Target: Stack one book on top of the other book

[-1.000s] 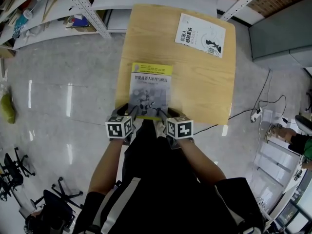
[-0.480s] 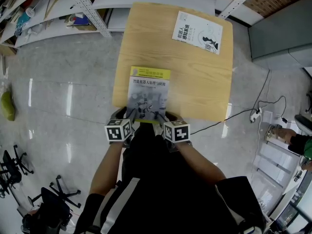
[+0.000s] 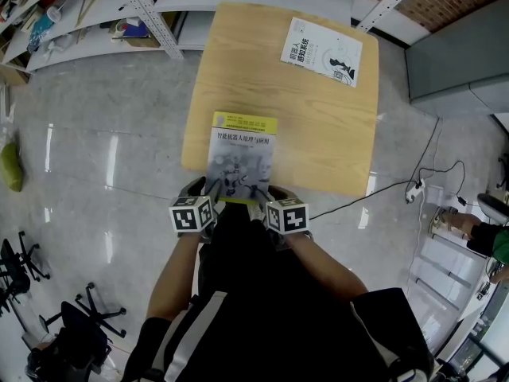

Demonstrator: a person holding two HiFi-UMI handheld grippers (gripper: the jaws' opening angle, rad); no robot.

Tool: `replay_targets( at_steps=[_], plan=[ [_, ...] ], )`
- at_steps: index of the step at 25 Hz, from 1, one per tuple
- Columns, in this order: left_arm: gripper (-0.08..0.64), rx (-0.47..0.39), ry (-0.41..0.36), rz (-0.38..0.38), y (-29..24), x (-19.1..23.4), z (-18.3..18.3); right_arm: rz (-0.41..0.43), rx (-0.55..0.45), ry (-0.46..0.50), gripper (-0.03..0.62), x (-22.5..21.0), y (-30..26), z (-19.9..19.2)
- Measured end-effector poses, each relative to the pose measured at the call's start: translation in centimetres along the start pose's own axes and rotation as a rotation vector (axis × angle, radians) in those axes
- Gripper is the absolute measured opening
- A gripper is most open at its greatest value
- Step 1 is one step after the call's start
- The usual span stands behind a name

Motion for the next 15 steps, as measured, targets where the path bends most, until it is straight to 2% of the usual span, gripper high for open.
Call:
replay_targets(
  at_steps=[7,10,12,14,15],
  plan=[
    [0.198,-0.009,0.045,-0.016,0.6,-0.2,-0.8,-0.002,0.021,0.004,0.144,0.0,0.4,-0.7],
    [0.199,-0.015,0.047,-0.053,0.7,0.0,-0.8,0.033,0.012,-0.014,0.15,-0.1,0.3,-0.6],
    [0.201,-0.002,0.045,-0.091,0.3,0.2,-0.7,0.088,0.011,-0.037,0.191,0.0,-0.1,-0.6],
    [0.204,0.017,0.053,-0.137,-0.1,0.1,-0.8,0.145,0.019,-0.085,0.291,-0.2,-0.6,-0.9],
    [0.211,0.03,0.06,-0.163,-0.4,0.1,-1.0,0.172,0.02,-0.11,0.295,-0.3,-0.8,-1.0]
  ],
)
Point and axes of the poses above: the fingertips, and each gripper's own axes: y backward along the fingers, x to its left, z out of its top, the point moved 2 cm from there along y, backward along the fingers, and after that the axes turned 2 degrees about z, right-handed, at the moved point
